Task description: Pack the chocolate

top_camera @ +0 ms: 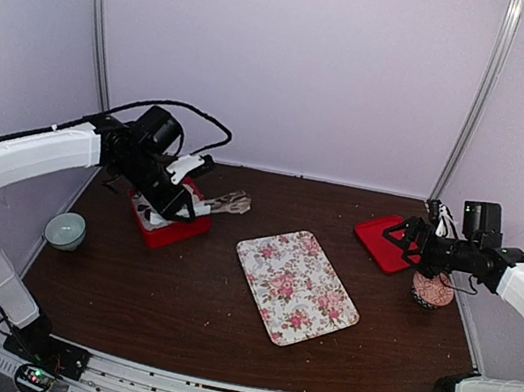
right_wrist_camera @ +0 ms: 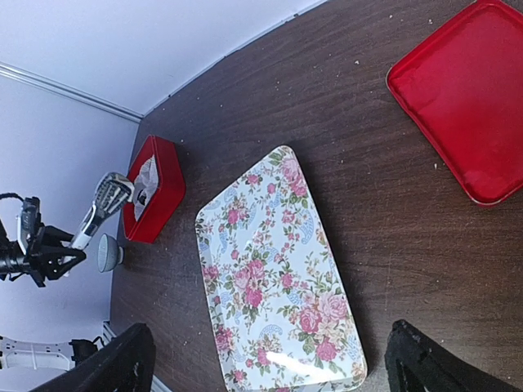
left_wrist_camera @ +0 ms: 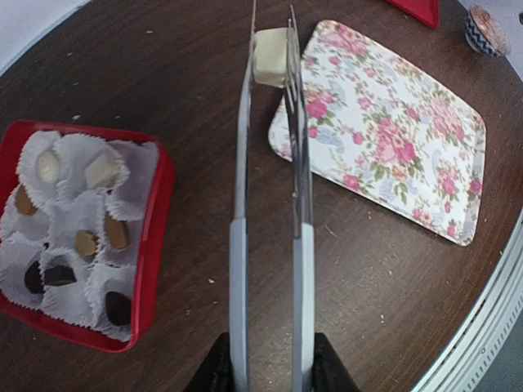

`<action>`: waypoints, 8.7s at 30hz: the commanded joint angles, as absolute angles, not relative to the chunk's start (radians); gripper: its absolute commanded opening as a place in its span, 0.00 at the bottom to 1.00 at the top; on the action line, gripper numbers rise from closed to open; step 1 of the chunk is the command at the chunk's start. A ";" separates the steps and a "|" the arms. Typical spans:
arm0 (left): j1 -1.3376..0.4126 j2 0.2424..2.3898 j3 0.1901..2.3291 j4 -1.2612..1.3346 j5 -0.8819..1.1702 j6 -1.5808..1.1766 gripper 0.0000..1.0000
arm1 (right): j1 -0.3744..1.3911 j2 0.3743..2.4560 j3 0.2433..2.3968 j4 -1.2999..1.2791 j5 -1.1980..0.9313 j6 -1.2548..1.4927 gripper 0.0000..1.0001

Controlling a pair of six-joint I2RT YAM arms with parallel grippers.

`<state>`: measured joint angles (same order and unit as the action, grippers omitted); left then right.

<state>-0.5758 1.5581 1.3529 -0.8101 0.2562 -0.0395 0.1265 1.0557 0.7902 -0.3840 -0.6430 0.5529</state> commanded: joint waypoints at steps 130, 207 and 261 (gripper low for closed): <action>-0.969 2.367 2.114 -0.899 0.098 -0.088 0.32 | 0.121 1.021 0.761 -0.393 -0.634 0.533 1.00; -0.861 1.964 1.891 -0.924 -0.080 -0.195 0.98 | -0.204 2.089 1.684 -0.865 -0.107 0.177 0.53; -0.810 1.977 1.891 -0.933 -0.049 -0.164 0.98 | -0.204 2.427 2.208 -1.171 -0.189 0.121 0.81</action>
